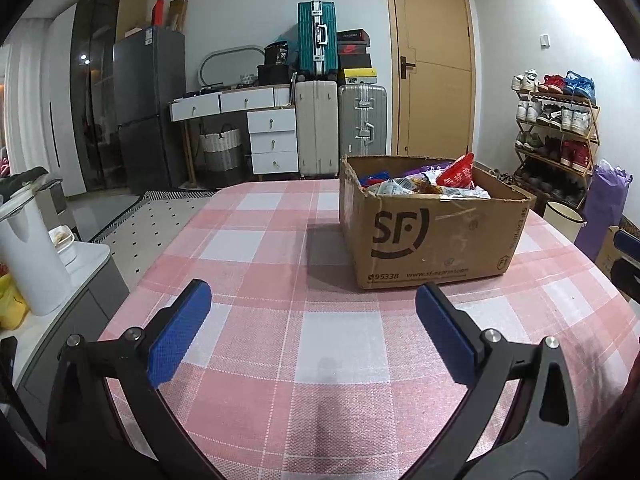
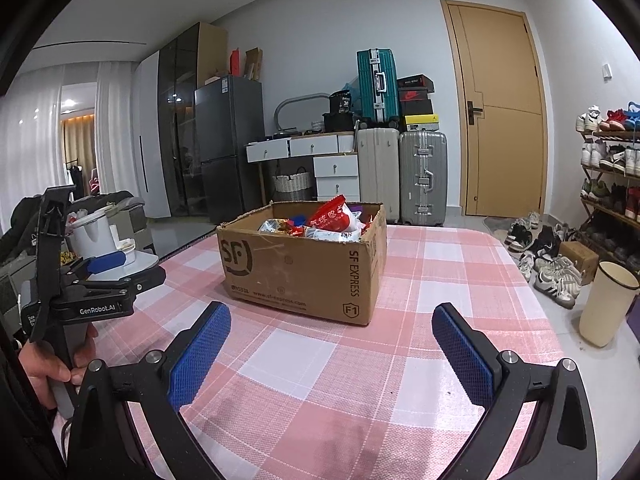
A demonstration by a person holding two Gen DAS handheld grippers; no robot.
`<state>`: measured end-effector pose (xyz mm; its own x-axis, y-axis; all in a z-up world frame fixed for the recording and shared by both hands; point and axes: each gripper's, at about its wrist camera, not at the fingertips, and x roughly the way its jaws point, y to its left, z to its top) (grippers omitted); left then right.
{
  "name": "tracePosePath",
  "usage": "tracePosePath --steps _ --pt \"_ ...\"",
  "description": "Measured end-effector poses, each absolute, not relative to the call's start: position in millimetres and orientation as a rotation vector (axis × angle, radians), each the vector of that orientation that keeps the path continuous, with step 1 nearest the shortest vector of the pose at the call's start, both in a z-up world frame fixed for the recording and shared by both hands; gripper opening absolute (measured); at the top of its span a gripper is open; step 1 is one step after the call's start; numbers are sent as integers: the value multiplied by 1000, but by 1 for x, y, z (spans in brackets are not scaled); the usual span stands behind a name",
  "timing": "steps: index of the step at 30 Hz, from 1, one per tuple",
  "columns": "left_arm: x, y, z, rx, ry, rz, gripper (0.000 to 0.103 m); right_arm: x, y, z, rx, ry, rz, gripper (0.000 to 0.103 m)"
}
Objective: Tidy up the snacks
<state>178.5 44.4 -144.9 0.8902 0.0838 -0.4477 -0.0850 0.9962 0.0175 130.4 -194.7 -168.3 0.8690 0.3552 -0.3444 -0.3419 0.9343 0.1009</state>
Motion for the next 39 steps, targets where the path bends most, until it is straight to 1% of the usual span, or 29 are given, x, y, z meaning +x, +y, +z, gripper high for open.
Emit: tracePosePath --steps 39 --pt "181 42 -147 -2 449 90 102 126 -196 -168 18 362 350 103"
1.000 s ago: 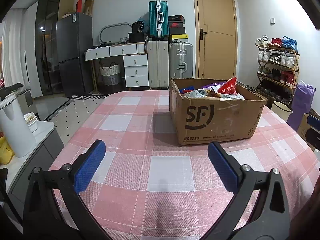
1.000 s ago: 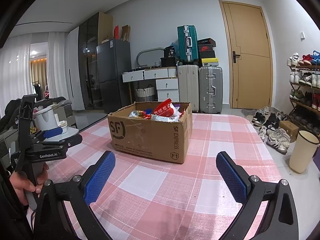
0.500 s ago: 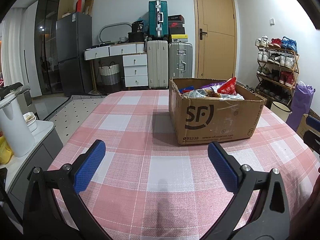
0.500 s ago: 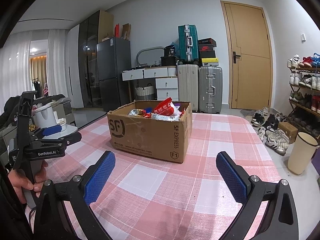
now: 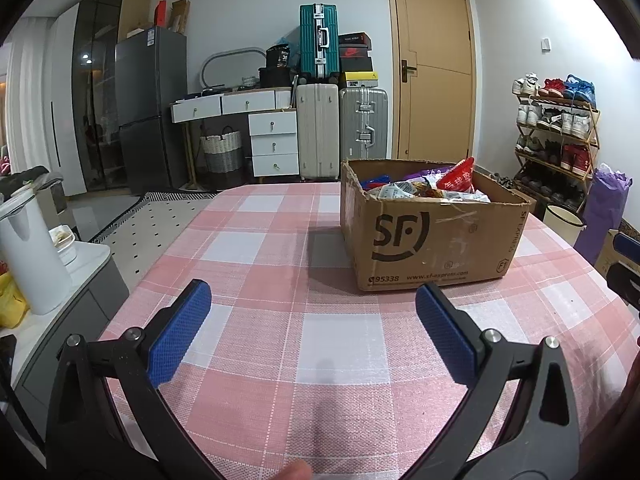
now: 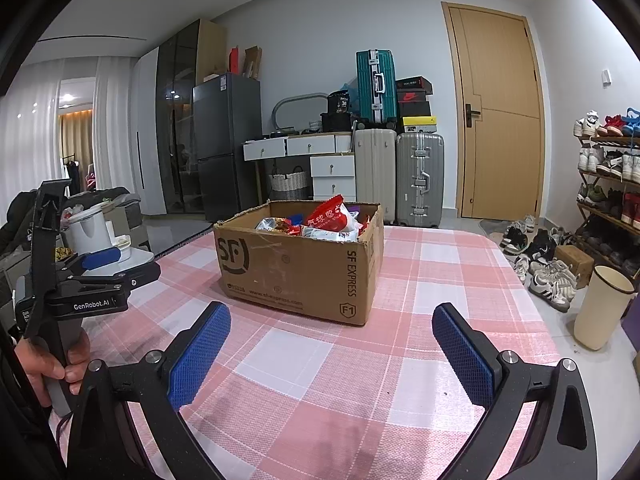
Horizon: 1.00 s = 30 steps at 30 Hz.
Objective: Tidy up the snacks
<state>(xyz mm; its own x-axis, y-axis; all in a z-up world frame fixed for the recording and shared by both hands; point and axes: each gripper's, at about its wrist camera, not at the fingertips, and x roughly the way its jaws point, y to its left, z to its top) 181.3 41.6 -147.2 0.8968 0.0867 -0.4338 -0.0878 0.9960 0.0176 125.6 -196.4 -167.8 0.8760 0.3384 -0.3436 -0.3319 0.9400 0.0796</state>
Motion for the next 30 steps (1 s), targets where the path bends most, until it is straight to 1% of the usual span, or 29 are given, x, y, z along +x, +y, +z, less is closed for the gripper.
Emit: tracePosePath --steps 30 --pt "181 38 -150 0 457 81 102 126 -196 -168 15 371 346 103"
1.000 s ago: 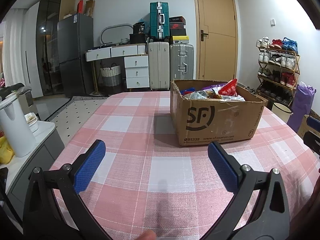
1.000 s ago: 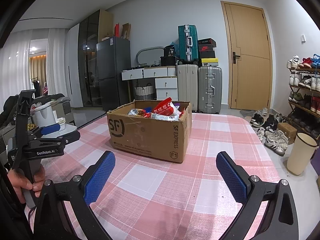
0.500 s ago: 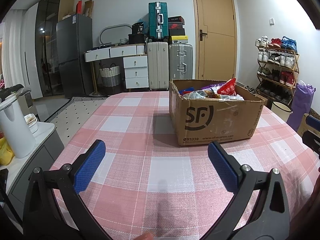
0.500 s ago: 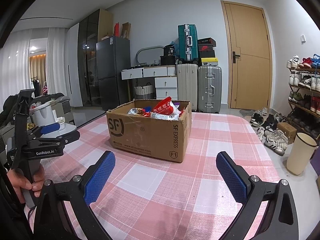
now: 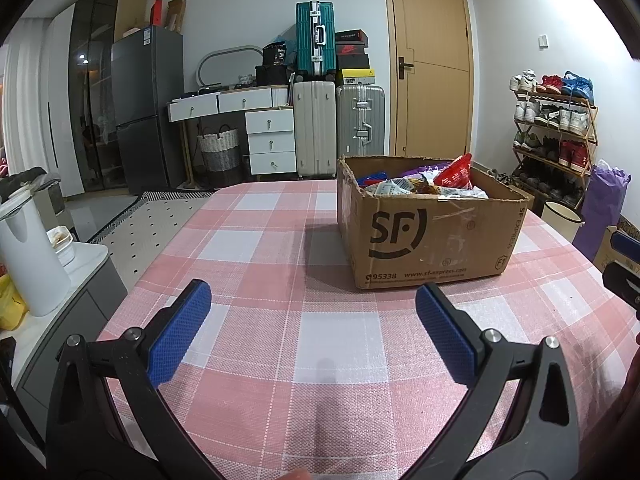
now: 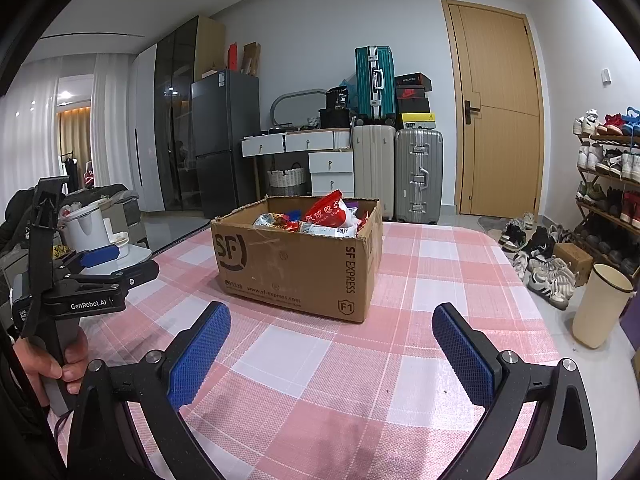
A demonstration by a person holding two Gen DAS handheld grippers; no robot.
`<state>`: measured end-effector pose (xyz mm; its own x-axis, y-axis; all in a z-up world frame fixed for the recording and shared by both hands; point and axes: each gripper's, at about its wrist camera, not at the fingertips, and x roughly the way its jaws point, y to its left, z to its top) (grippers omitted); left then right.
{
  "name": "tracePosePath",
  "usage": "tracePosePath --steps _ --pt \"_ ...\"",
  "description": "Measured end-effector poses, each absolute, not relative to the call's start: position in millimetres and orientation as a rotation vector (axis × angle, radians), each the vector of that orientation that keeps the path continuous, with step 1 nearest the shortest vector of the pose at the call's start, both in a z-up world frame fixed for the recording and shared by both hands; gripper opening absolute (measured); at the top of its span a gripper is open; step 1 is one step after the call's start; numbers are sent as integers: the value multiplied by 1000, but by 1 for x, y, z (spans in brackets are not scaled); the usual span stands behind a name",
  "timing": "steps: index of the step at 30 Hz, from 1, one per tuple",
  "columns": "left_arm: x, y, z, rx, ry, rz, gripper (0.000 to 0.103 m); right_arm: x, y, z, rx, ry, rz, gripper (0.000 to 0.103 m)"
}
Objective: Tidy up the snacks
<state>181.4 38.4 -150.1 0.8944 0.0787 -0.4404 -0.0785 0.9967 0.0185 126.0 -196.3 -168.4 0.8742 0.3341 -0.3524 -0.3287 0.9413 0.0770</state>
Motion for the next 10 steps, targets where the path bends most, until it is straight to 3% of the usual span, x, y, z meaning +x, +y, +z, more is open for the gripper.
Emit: tracePosePath --steps 10 --pt "175 40 -150 -18 439 77 102 126 -197 -171 14 375 348 103"
